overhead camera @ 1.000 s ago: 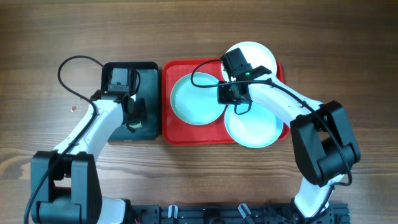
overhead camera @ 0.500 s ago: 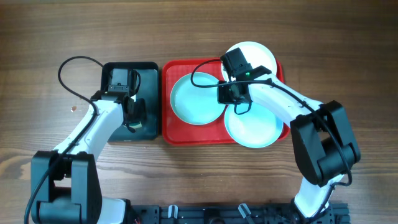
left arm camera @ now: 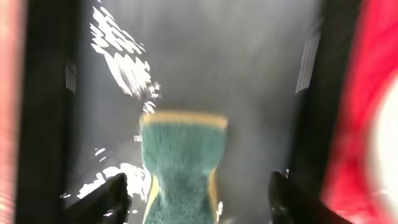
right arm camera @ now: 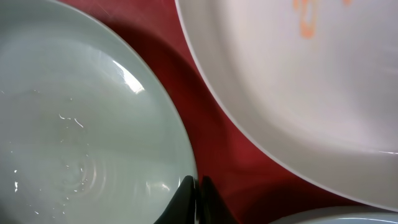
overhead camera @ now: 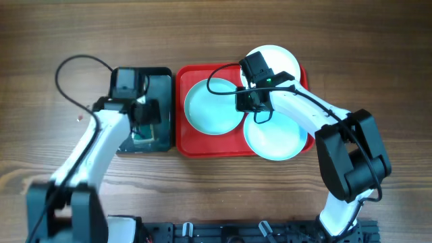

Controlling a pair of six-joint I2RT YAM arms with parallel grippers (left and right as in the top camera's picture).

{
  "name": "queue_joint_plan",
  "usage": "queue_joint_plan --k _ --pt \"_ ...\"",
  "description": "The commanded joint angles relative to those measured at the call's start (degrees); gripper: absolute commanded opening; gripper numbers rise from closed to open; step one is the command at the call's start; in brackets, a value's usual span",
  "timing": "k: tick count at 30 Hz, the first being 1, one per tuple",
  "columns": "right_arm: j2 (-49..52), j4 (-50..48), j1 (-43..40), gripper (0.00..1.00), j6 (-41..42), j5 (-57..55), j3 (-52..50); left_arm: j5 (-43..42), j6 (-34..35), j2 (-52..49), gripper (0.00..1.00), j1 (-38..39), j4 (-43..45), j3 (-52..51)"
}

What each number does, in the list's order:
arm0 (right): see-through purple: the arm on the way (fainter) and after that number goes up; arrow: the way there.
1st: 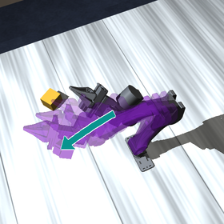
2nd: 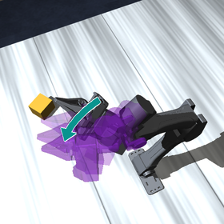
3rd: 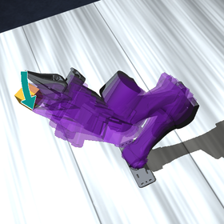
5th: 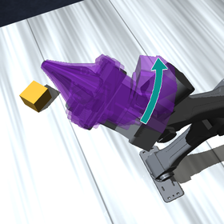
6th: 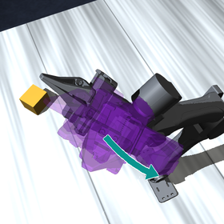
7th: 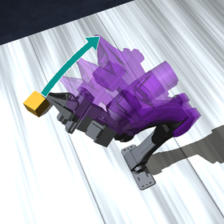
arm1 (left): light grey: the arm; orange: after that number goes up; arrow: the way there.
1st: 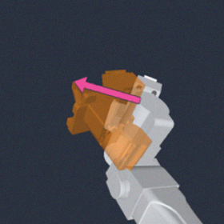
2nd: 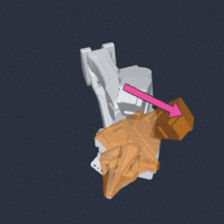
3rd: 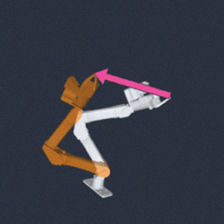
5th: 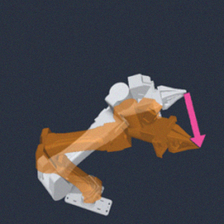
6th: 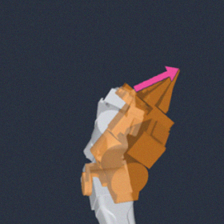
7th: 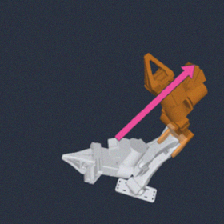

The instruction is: Clean dirty plates on tray and stack at the side

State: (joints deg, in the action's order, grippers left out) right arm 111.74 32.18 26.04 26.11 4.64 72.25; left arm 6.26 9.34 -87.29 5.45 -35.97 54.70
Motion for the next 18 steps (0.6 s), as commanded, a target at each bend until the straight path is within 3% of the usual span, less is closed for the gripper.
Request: queue_joint_plan --k 1,3,6,10,12,13,18 --pt "-1.27 0.07 0.15 0.10 -0.02 0.02 -0.28 -0.83 1.66 9.40 0.81 -2.73 2.67 4.59" --pt "-1.27 0.04 0.15 0.16 -0.02 0.00 -0.72 -0.15 4.81 13.14 0.84 -6.69 2.86 4.59" --pt "-1.27 -0.42 0.15 0.11 0.02 0.02 -0.92 -1.38 12.22 14.38 0.79 -13.60 2.75 4.59" --pt "-1.25 -1.36 0.20 0.11 0.04 0.02 -2.03 -7.78 12.33 14.25 0.82 -18.08 2.60 4.57" --pt "-1.27 -2.14 0.20 0.04 1.01 0.00 -2.47 -7.76 12.13 14.25 0.86 -18.12 2.56 4.57" --pt "-1.29 -2.64 0.20 0.04 1.03 0.07 -2.45 -7.76 12.13 14.25 0.99 -18.12 2.49 4.57" --pt "-3.56 1.53 0.20 0.04 0.81 0.04 2.84 -7.76 12.13 14.25 1.00 -18.12 -0.22 4.57"
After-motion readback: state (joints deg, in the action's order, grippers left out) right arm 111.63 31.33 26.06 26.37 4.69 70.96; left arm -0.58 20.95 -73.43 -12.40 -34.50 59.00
